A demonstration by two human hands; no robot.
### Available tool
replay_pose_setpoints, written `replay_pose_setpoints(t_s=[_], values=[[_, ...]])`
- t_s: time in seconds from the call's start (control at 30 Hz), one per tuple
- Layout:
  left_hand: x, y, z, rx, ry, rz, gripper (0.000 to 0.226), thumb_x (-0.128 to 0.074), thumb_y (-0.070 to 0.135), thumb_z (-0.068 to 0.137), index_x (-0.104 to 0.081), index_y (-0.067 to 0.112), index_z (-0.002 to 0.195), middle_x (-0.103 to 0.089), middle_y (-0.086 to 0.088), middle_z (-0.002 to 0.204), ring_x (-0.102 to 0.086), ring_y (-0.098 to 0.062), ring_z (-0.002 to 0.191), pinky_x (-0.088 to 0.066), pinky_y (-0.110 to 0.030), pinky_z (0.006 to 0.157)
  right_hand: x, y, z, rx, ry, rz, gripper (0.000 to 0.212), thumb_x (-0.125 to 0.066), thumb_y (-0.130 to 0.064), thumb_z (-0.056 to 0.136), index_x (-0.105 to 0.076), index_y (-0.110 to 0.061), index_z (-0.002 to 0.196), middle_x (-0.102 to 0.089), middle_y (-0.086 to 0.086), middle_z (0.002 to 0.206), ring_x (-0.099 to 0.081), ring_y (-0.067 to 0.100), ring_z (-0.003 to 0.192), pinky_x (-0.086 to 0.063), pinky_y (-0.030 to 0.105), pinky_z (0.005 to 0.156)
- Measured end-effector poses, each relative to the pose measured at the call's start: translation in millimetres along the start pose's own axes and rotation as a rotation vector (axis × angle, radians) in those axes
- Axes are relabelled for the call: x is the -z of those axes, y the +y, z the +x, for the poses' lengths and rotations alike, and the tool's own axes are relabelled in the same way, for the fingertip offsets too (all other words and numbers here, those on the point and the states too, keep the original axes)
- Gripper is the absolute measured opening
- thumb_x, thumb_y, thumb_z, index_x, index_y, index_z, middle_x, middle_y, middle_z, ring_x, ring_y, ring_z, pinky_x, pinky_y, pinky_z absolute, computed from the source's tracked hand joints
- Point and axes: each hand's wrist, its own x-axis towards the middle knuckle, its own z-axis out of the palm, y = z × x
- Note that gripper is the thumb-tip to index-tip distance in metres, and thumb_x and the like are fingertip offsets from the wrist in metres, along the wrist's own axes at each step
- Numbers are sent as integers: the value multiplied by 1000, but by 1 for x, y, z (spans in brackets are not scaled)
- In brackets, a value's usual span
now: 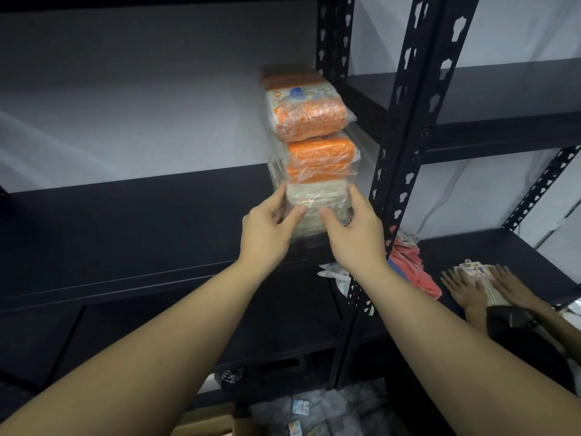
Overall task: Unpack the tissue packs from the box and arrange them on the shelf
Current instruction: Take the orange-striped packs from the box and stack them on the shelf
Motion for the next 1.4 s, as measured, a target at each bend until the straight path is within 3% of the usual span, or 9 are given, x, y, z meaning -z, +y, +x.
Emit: replay_pose_setpoints(t_s=[0.2,0.3,0.5,0.57,0.67,0.87,1.07,1.23,1.4], values=[[-1,-2,-2,35,1,-5,70,-77,41,93,-48,27,155,-62,7,146,-58,-2,133,-48,-40,115,5,1,4,-12,-44,11,59,-65,-35,101,-41,-36,155,-54,-20,139,-51,2,120,-45,23,97],[-1,-1,-2,11,-12,58,66,-71,41,97,-45,31,157,-61,14,145,-56,1,133,-47,-37,115,7,2,4,-31,-75,-22,63,-63,-32,103,-35,-34,160,-46,-25,127,-45,-7,110,-35,5,77],[5,-2,-6,35,-52,86,74,-70,40,98,-34,32,162,-53,13,154,-50,-1,140,-43,-34,118,9,6,-5,-58,-105,-62,79,-65,-25,101,-19,-33,165,-62,-22,109,-54,-13,57,-41,5,56],[8,-1,-13,48,-50,65,74,-72,33,98,-35,28,161,-53,12,153,-50,0,139,-41,-29,118,7,11,-12,-49,-92,-86,86,-66,-32,98,-12,-34,166,-67,-7,130,-49,-5,68,-46,16,71],[16,-6,-24,87,-52,85,68,-73,26,98,-41,22,157,-54,10,151,-48,4,136,-40,-24,117,2,14,-27,-33,-60,-92,86,-67,-33,98,-14,-34,165,-41,-23,151,-51,7,105,-50,37,104],[35,-22,-32,131,-123,354,64,-72,43,95,-52,23,153,-55,3,153,-47,-14,145,-34,-30,122,-8,19,-39,-98,1,-149,86,-69,-34,97,-18,-28,166,-33,-5,167,-42,20,147,-38,45,121],[41,-39,-35,56,-346,818,65,-50,44,107,-28,22,164,-20,-2,173,-11,-16,160,-2,-42,131,-19,25,-41,-165,21,-187,84,-69,-38,98,-21,-24,166,-33,-1,167,-34,21,152,-32,39,120],[27,-30,-25,125,-273,701,73,-51,52,105,-24,21,165,-27,-5,170,-19,-28,159,-13,-47,130,-22,29,-33,-229,11,-171,95,-70,-44,96,-11,-24,167,-33,2,168,-35,26,152,-36,46,121],[11,-26,-5,238,-316,654,82,-59,59,98,-24,25,165,-32,-7,168,-13,-42,158,-32,-52,121,-26,29,-23,-212,37,-123,74,-68,-36,98,-31,-21,161,-49,1,156,-47,21,142,-42,40,114]])
